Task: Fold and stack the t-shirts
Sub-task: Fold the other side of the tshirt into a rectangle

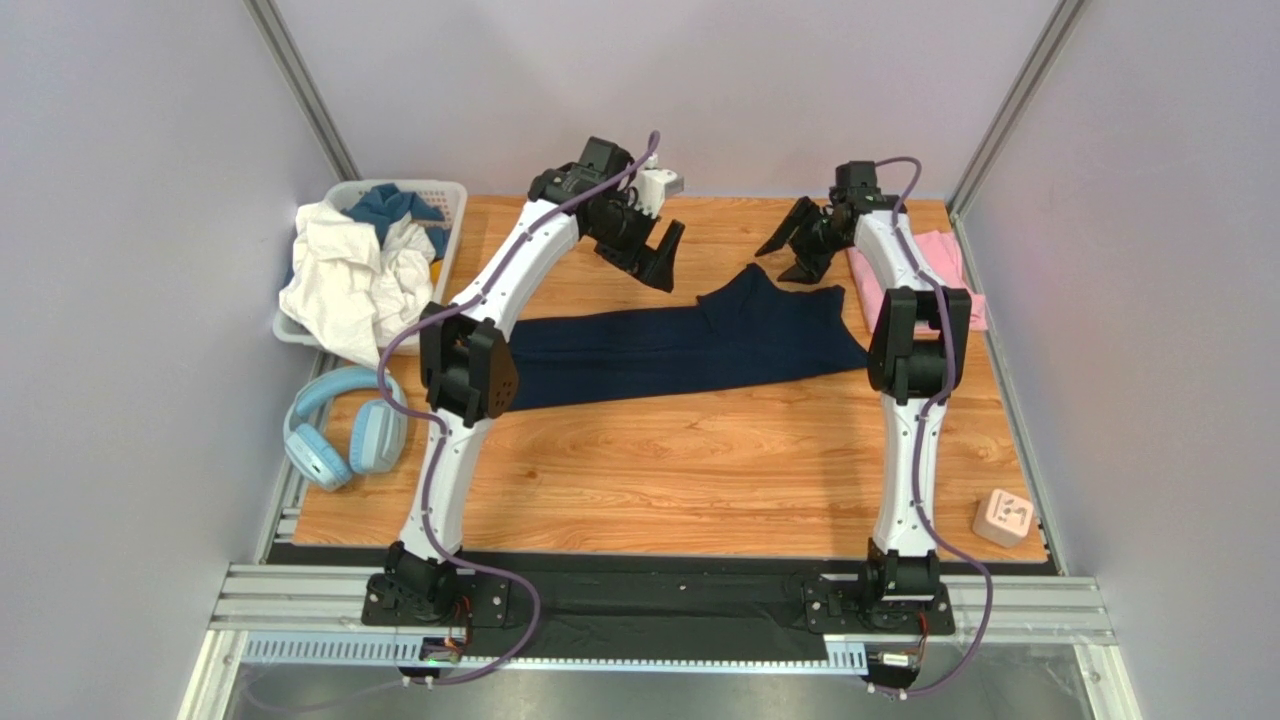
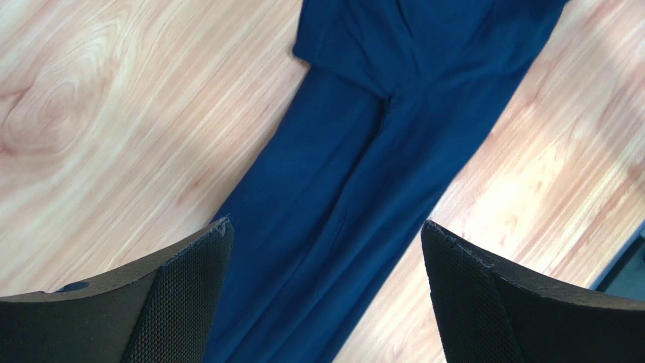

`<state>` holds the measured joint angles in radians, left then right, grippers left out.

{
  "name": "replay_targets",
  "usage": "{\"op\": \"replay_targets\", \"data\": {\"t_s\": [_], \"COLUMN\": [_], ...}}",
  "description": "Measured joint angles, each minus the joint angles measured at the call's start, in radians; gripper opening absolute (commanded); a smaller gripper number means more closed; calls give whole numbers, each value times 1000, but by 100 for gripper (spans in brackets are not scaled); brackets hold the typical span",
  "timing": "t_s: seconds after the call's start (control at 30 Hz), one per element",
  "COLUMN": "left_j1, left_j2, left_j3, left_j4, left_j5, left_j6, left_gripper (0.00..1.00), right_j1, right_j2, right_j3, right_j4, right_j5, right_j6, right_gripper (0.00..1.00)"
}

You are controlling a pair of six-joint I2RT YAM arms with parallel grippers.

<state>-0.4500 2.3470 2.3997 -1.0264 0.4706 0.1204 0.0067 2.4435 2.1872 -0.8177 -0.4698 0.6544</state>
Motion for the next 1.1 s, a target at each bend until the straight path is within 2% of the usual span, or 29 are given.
{"op": "replay_targets", "data": {"t_s": [0.37, 0.6, 0.87, 1.1], "left_j1": [-100, -94, -87, -87], "left_j2": [88, 151, 169, 190], "left_j3": [-47, -40, -41, -39], "left_j4": [95, 123, 216, 293], "left_j5": [48, 74, 53, 47], "left_j6": [-121, -159, -208, -249], "left_gripper": [100, 100, 100, 100], "right_j1": [-6, -38, -87, -76], "right_j2": [44, 135, 150, 198], "right_j3": [56, 106, 112, 121], "right_j4": [75, 106, 175, 216], "right_j5": [2, -48, -137, -235], "right_j6": [-83, -83, -68, -53], "right_gripper": [63, 62, 59, 59]}}
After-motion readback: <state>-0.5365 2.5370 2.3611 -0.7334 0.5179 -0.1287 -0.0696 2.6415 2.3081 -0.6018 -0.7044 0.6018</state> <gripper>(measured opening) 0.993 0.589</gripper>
